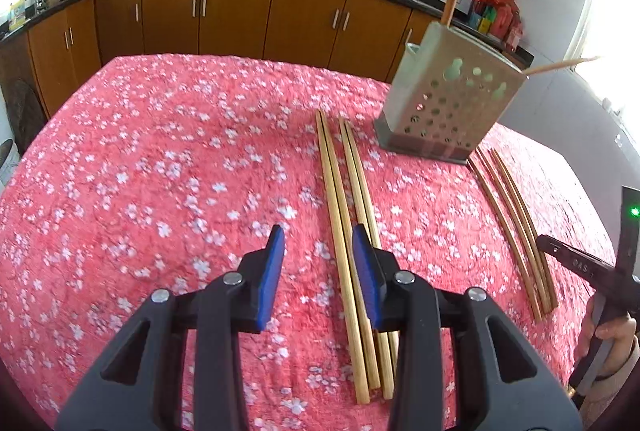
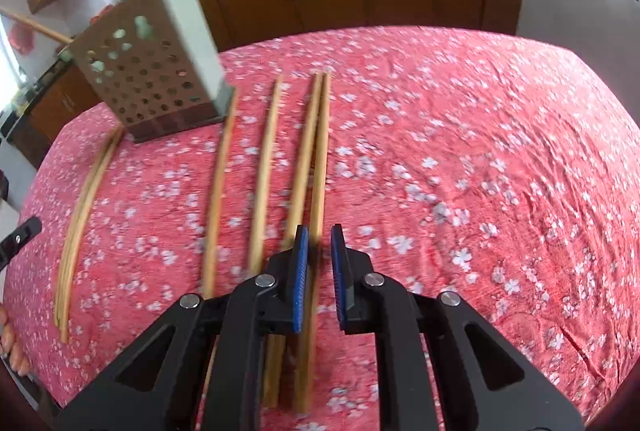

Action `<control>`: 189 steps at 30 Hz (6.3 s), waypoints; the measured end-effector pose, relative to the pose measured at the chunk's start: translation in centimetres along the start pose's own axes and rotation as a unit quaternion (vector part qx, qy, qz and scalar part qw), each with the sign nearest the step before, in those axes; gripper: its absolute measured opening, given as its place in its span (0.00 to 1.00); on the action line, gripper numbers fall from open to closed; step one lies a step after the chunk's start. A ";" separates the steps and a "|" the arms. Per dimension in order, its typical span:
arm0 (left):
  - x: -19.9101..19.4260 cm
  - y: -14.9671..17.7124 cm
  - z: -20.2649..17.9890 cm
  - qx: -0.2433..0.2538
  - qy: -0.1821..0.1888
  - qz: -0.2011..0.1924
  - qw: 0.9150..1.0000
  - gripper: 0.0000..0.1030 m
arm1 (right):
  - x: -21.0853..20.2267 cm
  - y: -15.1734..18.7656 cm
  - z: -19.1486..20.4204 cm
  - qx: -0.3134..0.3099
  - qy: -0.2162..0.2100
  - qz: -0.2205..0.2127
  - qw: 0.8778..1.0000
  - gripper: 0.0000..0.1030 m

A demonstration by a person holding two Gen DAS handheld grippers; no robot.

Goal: Organize utensils
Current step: 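Grasp another bamboo chopstick with the left tool while the right tool grasps one, then raise the left tool's chopstick above the holder while the right tool carries its own, then open the left tool over the holder while the right tool releases its chopstick, then grasp a third bamboo chopstick with the left tool while the right tool grasps one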

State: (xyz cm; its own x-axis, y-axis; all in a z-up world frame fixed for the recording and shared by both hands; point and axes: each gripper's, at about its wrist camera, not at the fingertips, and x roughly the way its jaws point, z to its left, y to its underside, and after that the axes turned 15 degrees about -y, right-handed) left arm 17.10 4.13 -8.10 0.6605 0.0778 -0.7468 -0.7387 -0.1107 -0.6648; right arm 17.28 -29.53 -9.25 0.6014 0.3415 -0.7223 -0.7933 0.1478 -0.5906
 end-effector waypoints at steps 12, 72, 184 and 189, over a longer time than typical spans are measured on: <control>1.1 1.5 -1.7 0.039 0.015 0.035 0.998 0.16 | -0.2 0.2 -0.2 -0.006 0.004 -0.006 1.000 0.07; 4.5 -1.9 5.0 -0.030 -0.047 0.030 0.998 0.09 | 0.5 -1.0 -3.5 -0.003 0.033 -0.033 0.999 0.09; -1.1 -1.7 2.1 -0.028 -0.004 -0.028 0.999 0.32 | 0.1 0.3 0.6 -0.039 -0.032 0.006 0.999 0.23; -0.3 -0.5 0.3 0.003 0.015 -0.008 1.000 0.28 | 0.6 0.2 -0.5 -0.034 0.012 0.001 0.999 0.07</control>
State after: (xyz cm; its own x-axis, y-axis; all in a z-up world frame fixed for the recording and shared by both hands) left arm 17.19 4.44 -7.57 0.6758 0.0489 -0.7355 -0.7288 -0.1046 -0.6767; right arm 17.48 -29.74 -9.96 0.6032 0.3192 -0.7309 -0.7862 0.0838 -0.6122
